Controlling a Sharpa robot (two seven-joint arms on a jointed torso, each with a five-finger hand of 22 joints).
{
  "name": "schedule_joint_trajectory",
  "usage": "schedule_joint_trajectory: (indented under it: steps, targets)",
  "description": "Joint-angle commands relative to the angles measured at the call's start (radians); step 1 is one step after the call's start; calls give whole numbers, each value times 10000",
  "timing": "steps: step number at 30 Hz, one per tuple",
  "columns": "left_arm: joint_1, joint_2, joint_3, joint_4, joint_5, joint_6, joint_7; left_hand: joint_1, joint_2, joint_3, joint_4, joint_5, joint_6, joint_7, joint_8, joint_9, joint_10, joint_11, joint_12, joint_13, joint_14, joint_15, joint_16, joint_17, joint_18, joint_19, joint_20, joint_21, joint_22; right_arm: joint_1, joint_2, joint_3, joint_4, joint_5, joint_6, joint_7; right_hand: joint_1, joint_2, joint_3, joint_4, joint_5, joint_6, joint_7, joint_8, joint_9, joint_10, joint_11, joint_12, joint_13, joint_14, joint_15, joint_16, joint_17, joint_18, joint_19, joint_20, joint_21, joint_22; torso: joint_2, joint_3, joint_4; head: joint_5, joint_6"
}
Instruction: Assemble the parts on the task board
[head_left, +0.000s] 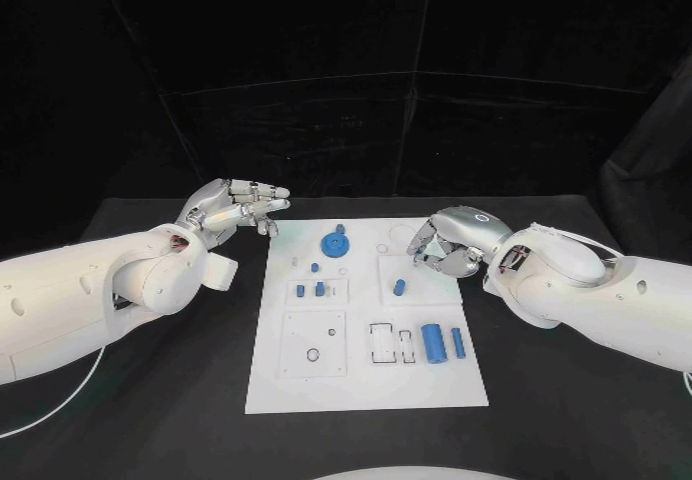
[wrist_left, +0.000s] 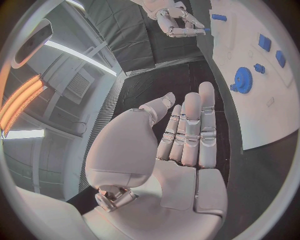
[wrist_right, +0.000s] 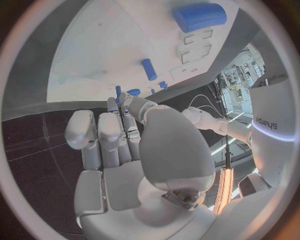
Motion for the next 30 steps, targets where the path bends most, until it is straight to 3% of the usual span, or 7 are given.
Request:
schedule_joint_trajectory:
  steps: [1, 7, 12, 14, 19, 22, 30]
  targets:
    - [14, 27, 9, -5, 25, 123, 12, 5, 89, -45, -18, 33, -67, 8, 63, -9, -59, 27, 56, -10, -37, -5, -40, -9, 59, 14, 6, -26, -15, 23, -7, 13, 479, 938, -806, 730, -127, 3, 80, -21, 93, -37, 38, -53, -11, 72, -77, -48, 21, 155, -2, 85, 81, -119, 79, 15, 66, 77, -8, -15, -46, 97, -2]
    - [15, 119, 10, -25, 25, 116, 33, -3, 92, -49, -13, 33, -79, 14, 65, -10, -75, 32, 59, -13, -38, 0, -40, -16, 57, 16, 8, -32, -21, 21, 369, 10, 966, 1318, -908, 1121, -147, 2, 119, -59, 164, -50, 50, -61, -13, 59, -66, -69, 22, 166, 6, 140, 128, -129, 105, 23, 112, 133, -20, -20, -38, 350, -58]
    - [16, 207, 11, -36, 25, 113, 46, -8, 100, -50, -7, 33, -87, 17, 67, -11, -84, 35, 63, -15, -39, 3, -40, -21, 57, 18, 10, -37, -26, 1, 956, -2, 1004, 1169, -845, 1299, -161, -8, 144, -100, 227, -65, 60, -68, -14, 52, -55, -85, 25, 186, 14, 246, 238, -151, 166, 31, 192, 238, -36, -43, -29, 537, -155]
    - [16, 240, 11, -38, 25, 105, 51, -8, 100, -50, -7, 33, -87, 17, 67, -11, -84, 35, 63, -15, -39, 3, -40, -21, 57, 18, 10, -37, -26, -113, 1256, -12, 926, 957, -706, 1321, -173, -7, 146, -103, 239, -67, 64, -69, -14, 50, -52, -89, 26, 194, 17, 281, 275, -158, 187, 33, 217, 272, -52, -55, -28, 653, -226]
    - [18, 320, 12, -52, 25, 56, 25, -15, 104, -54, -2, 33, -95, 20, 70, -11, -94, 38, 67, -16, -41, 6, -40, -27, 56, 20, 12, -42, -32, -522, 1838, -46, 640, 522, -105, 1221, -223, 0, 139, -95, 256, -81, 74, -74, -15, 35, -42, -105, 27, 199, 28, 304, 287, -162, 189, 43, 234, 291, -36, -47, -57, 862, -254]
    - [19, 367, 12, -58, 25, 44, 15, -8, 110, -51, -6, 34, -99, 19, 73, -11, -99, 38, 72, -17, -43, 7, -41, -32, 56, 20, 13, -46, -36, -769, 2153, -71, 444, 246, 216, 1114, -268, 1, 123, -87, 267, -99, 81, -81, -18, 15, -34, -122, 26, 202, 36, 332, 308, -164, 191, 52, 245, 304, -31, -55, -28, 904, -288]
    - [20, 429, 13, -78, 25, 29, -10, -8, 109, -52, -6, 34, -101, 19, 74, -11, -100, 38, 74, -18, -45, 7, -42, -34, 56, 19, 13, -48, -38, -1019, 2680, -206, 29, -330, 775, 798, -311, -2, 103, -93, 301, -136, 91, -94, -23, -25, -22, -152, 22, 206, 47, 376, 345, -173, 213, 63, 280, 349, -34, -44, -41, 1029, -400]
